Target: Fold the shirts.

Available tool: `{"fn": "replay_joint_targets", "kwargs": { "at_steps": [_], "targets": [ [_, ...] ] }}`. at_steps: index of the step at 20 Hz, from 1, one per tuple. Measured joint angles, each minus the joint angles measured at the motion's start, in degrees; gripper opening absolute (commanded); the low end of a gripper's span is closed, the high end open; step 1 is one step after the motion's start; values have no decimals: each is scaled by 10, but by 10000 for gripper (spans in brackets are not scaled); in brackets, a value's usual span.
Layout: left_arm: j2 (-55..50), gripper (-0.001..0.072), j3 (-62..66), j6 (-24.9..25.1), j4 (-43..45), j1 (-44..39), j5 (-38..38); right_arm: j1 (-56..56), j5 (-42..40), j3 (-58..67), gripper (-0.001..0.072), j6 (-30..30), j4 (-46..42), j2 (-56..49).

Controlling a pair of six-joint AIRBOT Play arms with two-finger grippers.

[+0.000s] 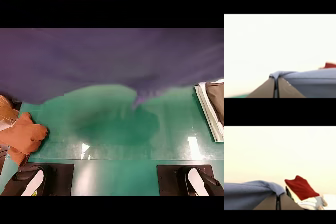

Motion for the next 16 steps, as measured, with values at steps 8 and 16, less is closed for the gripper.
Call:
{"fn": "replay_joint_targets", "kwargs": {
  "at_steps": [8, 16],
  "targets": [
    [-28, 23, -158, -23, -14, 0, -77, 20, 154, 7, 16, 44, -13, -122],
    [-247, 23, -371, 13, -23, -54, -60, 185, 204, -136, 16, 63, -173, -343]
  ]
}}
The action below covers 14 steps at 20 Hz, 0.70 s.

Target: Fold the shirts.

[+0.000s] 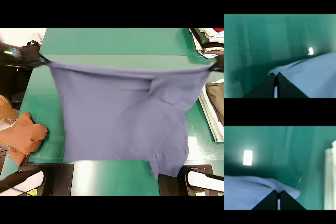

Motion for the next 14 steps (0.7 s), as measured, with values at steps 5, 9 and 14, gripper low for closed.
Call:
{"fn": "replay_joint_targets", "kwargs": {
  "at_steps": [5, 9, 14],
  "targets": [
    [-164, 23, 14, 17, 4, -29, 138, 28, -75, 9, 17, 18, -27, -133],
    [-221, 23, 47, 17, 4, -33, 197, 33, -109, 73, 16, 25, -31, -192],
    [-232, 22, 50, 19, 28, -24, 114, 32, -78, 90, 15, 28, -34, -204]
  ]
}}
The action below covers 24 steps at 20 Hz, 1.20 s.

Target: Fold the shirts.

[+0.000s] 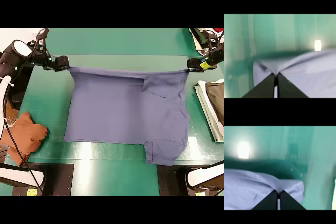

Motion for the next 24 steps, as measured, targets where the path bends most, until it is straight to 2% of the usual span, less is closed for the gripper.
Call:
{"fn": "replay_joint_targets", "kwargs": {
  "at_steps": [3, 8, 9, 10, 11, 12, 18, 24],
  "targets": [
    [5, 23, -45, 0, 17, 0, -38, 1, 11, -62, 16, 0, -1, 25],
    [7, 25, -118, 1, 28, 0, -41, 3, -24, -219, 22, 9, 0, 89],
    [8, 26, -125, 1, 29, 0, -39, 3, -37, -249, 82, 11, 5, 103],
    [8, 131, -130, 0, 30, 0, -41, 3, -50, -274, 287, 12, 15, 113],
    [9, 362, -134, -4, 31, 0, -45, 2, -59, -293, 410, 13, 25, 122],
    [10, 427, -136, -10, 31, 0, -54, -1, -66, -308, 410, 13, 42, 131],
    [79, 429, -177, -21, 85, 0, -141, -44, -32, -344, 410, 4, 92, 209],
    [237, 429, -367, -24, 113, 0, -169, -87, 9, -411, 410, -16, 104, 339]
  ]
}}
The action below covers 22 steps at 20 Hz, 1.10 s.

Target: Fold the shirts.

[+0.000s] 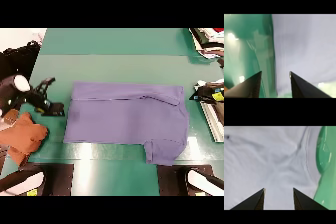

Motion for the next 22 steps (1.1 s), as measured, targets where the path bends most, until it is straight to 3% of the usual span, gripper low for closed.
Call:
{"fn": "replay_joint_targets", "kwargs": {
  "at_steps": [8, 20, 21, 22],
  "targets": [
    [82, 428, -183, -9, -67, 0, 28, -10, -13, -90, 409, -5, 2, 101],
    [89, 426, -227, -7, -90, 0, 29, -10, -10, -101, 407, -5, 2, 115],
    [89, 383, -228, -7, -90, 0, 29, -10, -10, -101, 407, -5, 2, 115],
    [89, 145, -228, -6, -86, 0, 30, -10, -10, -101, 407, -5, 2, 115]
  ]
}}
